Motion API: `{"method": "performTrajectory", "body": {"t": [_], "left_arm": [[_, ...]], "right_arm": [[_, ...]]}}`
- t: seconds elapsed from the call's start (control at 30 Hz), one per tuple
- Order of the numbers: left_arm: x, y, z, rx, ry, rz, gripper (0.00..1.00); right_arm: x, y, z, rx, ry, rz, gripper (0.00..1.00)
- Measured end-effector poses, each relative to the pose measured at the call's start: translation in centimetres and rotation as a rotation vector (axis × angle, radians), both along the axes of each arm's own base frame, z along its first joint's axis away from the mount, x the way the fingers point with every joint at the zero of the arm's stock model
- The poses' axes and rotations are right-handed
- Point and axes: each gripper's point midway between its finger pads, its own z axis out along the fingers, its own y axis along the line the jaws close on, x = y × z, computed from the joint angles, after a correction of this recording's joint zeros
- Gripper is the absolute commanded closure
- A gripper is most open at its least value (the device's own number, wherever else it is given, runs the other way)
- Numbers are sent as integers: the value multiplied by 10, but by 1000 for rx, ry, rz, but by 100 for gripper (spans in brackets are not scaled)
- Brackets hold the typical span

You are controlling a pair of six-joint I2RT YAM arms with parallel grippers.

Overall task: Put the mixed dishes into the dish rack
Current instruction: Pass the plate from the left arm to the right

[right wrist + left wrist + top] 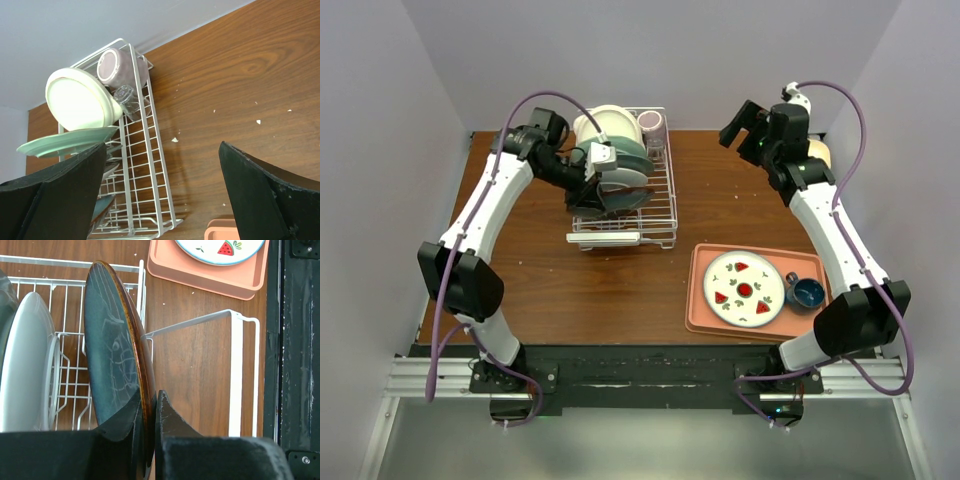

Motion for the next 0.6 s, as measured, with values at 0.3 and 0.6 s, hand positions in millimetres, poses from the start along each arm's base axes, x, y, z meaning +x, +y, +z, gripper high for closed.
{"method": "performTrajectory", "body": {"t": [0.3,0.6], "left_arm": [[0,1,10,-9,-9,3,100],[7,3,23,-11,-72,3,100]], "right_arm": [[0,2,-3,6,7,6,1],[2,8,-9,18,22,32,2]]}}
